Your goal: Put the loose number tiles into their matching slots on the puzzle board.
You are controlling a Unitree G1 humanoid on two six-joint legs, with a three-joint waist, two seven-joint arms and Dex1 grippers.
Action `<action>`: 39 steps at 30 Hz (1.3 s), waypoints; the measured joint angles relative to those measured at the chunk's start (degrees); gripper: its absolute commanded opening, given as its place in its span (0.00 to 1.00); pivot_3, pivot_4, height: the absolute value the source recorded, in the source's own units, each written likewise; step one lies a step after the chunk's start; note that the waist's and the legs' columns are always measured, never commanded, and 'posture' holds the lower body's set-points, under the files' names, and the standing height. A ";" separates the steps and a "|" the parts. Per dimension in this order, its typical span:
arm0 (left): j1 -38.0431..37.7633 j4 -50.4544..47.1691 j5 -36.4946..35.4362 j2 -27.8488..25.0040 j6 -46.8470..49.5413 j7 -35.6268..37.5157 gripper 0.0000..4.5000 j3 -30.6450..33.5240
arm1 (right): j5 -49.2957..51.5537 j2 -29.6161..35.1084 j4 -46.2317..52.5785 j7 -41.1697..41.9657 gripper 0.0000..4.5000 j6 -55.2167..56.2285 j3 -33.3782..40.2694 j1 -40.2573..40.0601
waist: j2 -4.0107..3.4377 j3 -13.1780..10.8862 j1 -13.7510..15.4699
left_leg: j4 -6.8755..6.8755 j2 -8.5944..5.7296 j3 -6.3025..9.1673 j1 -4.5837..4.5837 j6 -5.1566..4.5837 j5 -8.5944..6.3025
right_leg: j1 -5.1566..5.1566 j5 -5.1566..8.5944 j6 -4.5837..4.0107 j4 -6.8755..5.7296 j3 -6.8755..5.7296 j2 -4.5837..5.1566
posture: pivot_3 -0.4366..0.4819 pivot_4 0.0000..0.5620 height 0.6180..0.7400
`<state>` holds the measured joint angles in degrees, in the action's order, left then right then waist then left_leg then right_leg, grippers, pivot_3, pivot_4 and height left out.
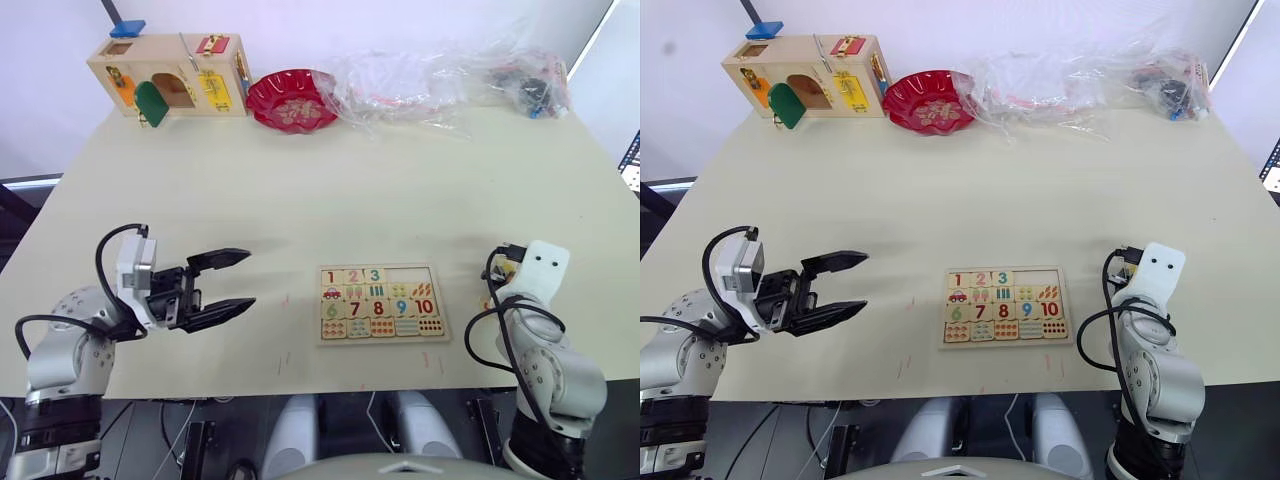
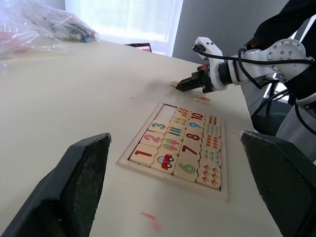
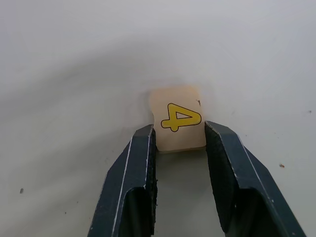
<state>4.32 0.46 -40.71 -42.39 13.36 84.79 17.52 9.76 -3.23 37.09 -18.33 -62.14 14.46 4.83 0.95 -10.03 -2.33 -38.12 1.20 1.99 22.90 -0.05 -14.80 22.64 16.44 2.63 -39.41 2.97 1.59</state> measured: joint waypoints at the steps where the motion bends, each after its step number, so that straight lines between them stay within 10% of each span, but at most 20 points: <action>1: -0.02 0.00 0.00 0.00 0.06 -0.07 1.00 -0.01 | 0.03 0.58 0.43 0.79 0.19 -0.45 0.00 -0.34 | 0.00 0.00 0.01 | 0.01 0.00 0.00 0.00 0.00 0.00 | 0.00 0.00 0.00 0.01 0.00 0.00 | 0.48 0.27 1.00; 24: -0.15 -2.10 0.00 0.10 1.43 -0.85 1.00 -0.20 | 15.05 63.85 -4.68 67.29 0.19 15.12 -3.66 -3.32 | 0.03 -0.08 0.16 | 0.03 0.04 -0.04 0.08 -0.02 -0.01 | -0.14 -0.06 0.11 0.52 -0.02 -0.04 | 0.48 0.27 1.00; 39: -1.31 -3.77 -0.04 0.01 2.42 -1.18 1.00 -0.08 | 5.89 64.07 -33.37 92.53 0.19 47.87 -18.99 14.81 | -0.04 -0.17 0.07 | -0.08 0.06 -0.08 0.07 -0.03 -0.01 | -0.12 -0.13 0.14 0.46 -0.01 0.03 | 0.48 0.27 1.00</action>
<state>3.01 -3.30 -40.76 -42.38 15.77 83.61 17.44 15.65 60.85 3.72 74.19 -14.27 -4.53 19.64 0.91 -10.20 -2.26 -38.20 1.26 1.90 22.98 -0.08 -14.82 22.52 16.31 2.77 -38.95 2.96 1.62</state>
